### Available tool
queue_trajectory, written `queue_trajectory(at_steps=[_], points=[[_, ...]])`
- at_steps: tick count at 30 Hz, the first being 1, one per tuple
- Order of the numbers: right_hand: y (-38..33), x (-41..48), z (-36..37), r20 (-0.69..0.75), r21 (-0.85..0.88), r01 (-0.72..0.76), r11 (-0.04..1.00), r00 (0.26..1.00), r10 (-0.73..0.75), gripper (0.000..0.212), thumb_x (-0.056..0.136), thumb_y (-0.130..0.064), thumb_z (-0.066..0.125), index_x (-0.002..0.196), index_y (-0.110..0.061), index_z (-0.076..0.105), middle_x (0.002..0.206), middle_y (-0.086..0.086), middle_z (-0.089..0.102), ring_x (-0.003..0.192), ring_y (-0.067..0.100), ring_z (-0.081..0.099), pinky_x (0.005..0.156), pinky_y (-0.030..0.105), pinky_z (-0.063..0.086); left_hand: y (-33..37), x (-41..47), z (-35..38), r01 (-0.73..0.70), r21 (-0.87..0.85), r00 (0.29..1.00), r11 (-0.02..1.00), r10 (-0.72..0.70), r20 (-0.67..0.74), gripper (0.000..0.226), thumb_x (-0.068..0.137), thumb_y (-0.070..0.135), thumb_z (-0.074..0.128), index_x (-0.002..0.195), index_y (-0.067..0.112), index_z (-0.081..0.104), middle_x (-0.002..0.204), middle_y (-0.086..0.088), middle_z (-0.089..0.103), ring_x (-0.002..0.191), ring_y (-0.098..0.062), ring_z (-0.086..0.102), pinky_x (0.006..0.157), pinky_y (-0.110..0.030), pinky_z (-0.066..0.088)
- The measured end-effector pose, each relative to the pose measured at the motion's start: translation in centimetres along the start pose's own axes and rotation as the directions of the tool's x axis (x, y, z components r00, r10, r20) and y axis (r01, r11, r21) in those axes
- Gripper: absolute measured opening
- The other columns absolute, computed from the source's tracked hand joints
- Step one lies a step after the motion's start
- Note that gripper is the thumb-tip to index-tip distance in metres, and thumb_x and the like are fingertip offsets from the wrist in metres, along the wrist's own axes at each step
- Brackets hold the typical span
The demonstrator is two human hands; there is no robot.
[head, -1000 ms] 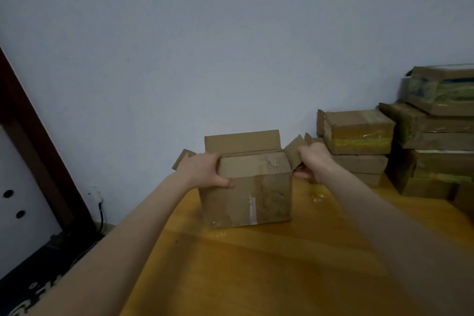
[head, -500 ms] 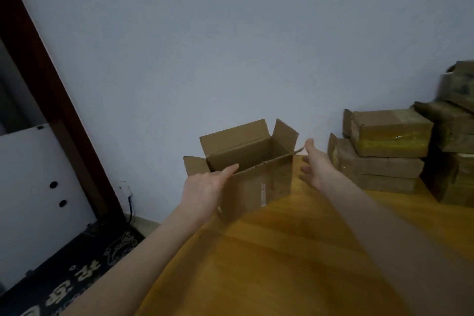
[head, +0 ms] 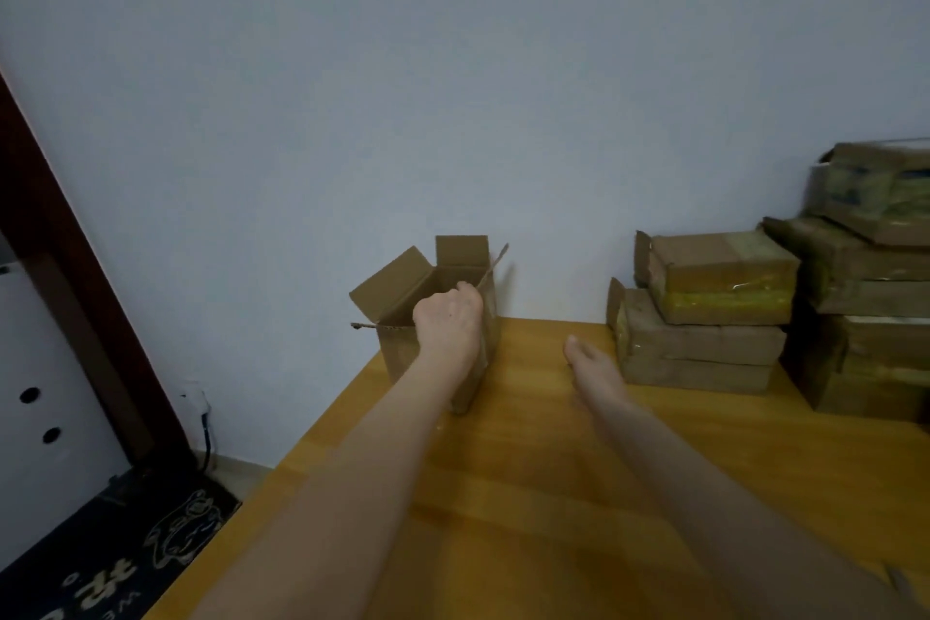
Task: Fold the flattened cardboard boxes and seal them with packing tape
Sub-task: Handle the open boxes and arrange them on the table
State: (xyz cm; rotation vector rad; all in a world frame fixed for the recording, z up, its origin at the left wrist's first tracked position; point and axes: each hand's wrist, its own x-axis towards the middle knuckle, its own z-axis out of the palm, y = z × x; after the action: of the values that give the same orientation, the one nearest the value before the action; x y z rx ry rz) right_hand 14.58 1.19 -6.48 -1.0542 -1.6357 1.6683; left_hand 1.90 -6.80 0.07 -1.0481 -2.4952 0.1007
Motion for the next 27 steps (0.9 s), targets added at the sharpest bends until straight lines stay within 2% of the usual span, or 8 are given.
queue_trajectory(at_steps=[2, 4, 7, 12, 16, 19, 23, 27], points=[[-0.6, 0.0, -1.4, -0.074, -0.062, 0.098, 0.993, 0.992, -0.102, 0.05, 0.101, -0.034, 0.041, 0.146, -0.012, 0.034, 0.148, 0.007, 0.038, 0.135, 0.026, 0.038, 0.11, 0.041, 0.034, 0.8, 0.8, 0.3, -0.031, -0.029, 0.998, 0.999, 0.029, -0.055, 0.077, 0.088, 0.008, 0.06, 0.149, 0.006, 0.014, 0.132, -0.014, 0.052, 0.112, -0.028, 0.055, 0.08, -0.036, 0.047], [-1.8, 0.3, -3.6, -0.216, -0.158, 0.203, 0.966, 0.948, -0.234, 0.044, 0.099, -0.025, 0.047, 0.141, -0.014, 0.041, 0.144, 0.006, 0.043, 0.129, 0.023, 0.044, 0.101, 0.032, 0.038, 2.8, 1.3, -0.1, -0.148, -0.059, 0.968, 0.987, 0.132, -0.215, 0.079, 0.089, 0.011, 0.059, 0.151, 0.007, 0.008, 0.153, -0.017, 0.026, 0.142, -0.031, 0.025, 0.11, -0.042, 0.031], [-4.1, 1.5, -7.7, -0.417, -0.334, 0.245, 0.91, 0.828, -0.375, 0.044, 0.095, -0.019, 0.053, 0.138, -0.016, 0.043, 0.142, 0.005, 0.037, 0.126, 0.023, 0.043, 0.099, 0.032, 0.04, 7.6, 1.6, -1.4, -0.371, -0.242, 0.893, 0.896, 0.273, -0.359, 0.057, 0.097, 0.019, 0.046, 0.149, 0.011, 0.023, 0.152, -0.009, 0.032, 0.141, -0.023, 0.029, 0.108, -0.035, 0.034], [-6.6, 4.4, -15.1, -0.596, -0.547, 0.075, 0.834, 0.665, -0.45, 0.053, 0.093, -0.023, 0.054, 0.142, -0.017, 0.035, 0.146, 0.011, 0.029, 0.13, 0.03, 0.035, 0.106, 0.043, 0.034, 15.8, 4.6, -3.0, -0.043, -0.877, 0.968, 0.478, 0.237, 0.082, 0.066, 0.098, 0.048, 0.04, 0.15, 0.011, 0.022, 0.154, -0.008, 0.029, 0.139, -0.027, 0.032, 0.11, -0.04, 0.031], [-7.1, 7.5, -18.0, -0.532, -0.5, 0.003, 0.866, 0.788, -0.31, 0.06, 0.095, -0.028, 0.051, 0.148, -0.013, 0.026, 0.148, 0.016, 0.032, 0.131, 0.035, 0.038, 0.105, 0.045, 0.035, 20.1, 7.4, -3.2, 0.216, -0.95, 0.934, 0.227, 0.237, 0.269, 0.072, 0.097, 0.052, 0.038, 0.15, 0.006, 0.019, 0.154, -0.01, 0.028, 0.139, -0.029, 0.031, 0.11, -0.038, 0.029], [-6.7, 8.9, -18.3, -0.519, -0.43, 0.022, 0.902, 0.812, -0.267, 0.065, 0.095, -0.03, 0.051, 0.15, -0.012, 0.021, 0.149, 0.015, 0.034, 0.133, 0.035, 0.038, 0.107, 0.046, 0.036, 21.7, 8.6, -2.4, 0.323, -0.94, 0.908, 0.107, 0.244, 0.34, 0.061, 0.094, 0.049, 0.044, 0.14, 0.008, 0.042, 0.141, -0.009, 0.048, 0.125, -0.03, 0.049, 0.106, -0.041, 0.039], [-6.6, 7.8, -18.4, -0.528, -0.239, 0.122, 0.963, 0.816, -0.234, 0.076, 0.088, -0.042, 0.061, 0.149, -0.013, 0.026, 0.147, 0.011, 0.036, 0.131, 0.032, 0.041, 0.106, 0.045, 0.037, 20.6, 7.2, -2.2, 0.207, -0.977, 0.969, -0.047, 0.147, 0.198, 0.046, 0.09, 0.016, 0.057, 0.133, 0.012, 0.044, 0.124, -0.001, 0.055, 0.107, -0.017, 0.055, 0.089, -0.03, 0.051], [-5.8, 4.4, -16.7, -0.408, -0.059, 0.26, 0.964, 0.875, -0.261, 0.06, 0.083, -0.025, 0.072, 0.137, -0.02, 0.046, 0.101, -0.001, 0.062, 0.095, 0.019, 0.061, 0.09, 0.039, 0.051, 15.7, 3.1, -3.8, 0.058, -0.987, 0.998, -0.153, -0.024, 0.062, 0.051, 0.089, 0.028, 0.064, 0.133, 0.015, 0.04, 0.118, 0.001, 0.052, 0.1, -0.01, 0.055, 0.08, -0.023, 0.051]])
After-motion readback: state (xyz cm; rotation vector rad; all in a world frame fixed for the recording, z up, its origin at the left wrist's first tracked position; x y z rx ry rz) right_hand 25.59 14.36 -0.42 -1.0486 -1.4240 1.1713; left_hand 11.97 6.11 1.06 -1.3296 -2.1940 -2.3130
